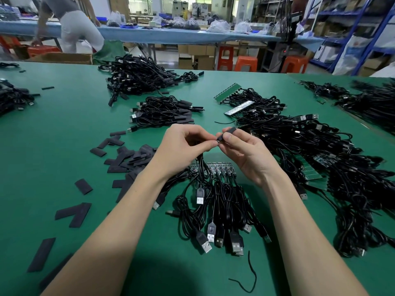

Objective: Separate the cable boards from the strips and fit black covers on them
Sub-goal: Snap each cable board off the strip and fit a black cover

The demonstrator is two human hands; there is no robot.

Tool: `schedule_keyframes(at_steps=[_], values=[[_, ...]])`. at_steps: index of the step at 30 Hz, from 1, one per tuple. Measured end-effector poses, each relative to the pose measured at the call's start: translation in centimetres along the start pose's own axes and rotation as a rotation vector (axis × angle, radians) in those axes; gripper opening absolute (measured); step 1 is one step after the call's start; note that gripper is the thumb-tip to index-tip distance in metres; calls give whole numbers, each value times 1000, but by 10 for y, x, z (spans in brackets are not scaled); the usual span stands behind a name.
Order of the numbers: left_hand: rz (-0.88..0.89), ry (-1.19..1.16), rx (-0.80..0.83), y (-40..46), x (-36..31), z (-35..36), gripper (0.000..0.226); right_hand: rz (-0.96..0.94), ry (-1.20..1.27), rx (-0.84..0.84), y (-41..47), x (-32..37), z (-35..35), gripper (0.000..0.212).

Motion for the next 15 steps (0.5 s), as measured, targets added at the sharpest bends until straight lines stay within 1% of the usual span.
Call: schedule_keyframes(at_steps=[3, 7, 15], values=[[4, -76, -21, 1, -4, -1, 9, 6, -1, 26, -1, 1, 0, 18], [-35, -191, -36, 1, -9, -2, 9, 37, 23, 66, -2, 0, 4, 16], [-58, -241, -58, -1, -12, 0, 9, 71, -4, 98, -4, -2, 8, 11]])
Point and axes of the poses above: each hand's wrist, its own y-axis towards the middle knuckle, its own z-axis out of the palm, x = y × z, the point moved 4 cm from there along y, towards the middle knuckle, and after that the axes turned 15 degrees about z, right-handed, at the moved point
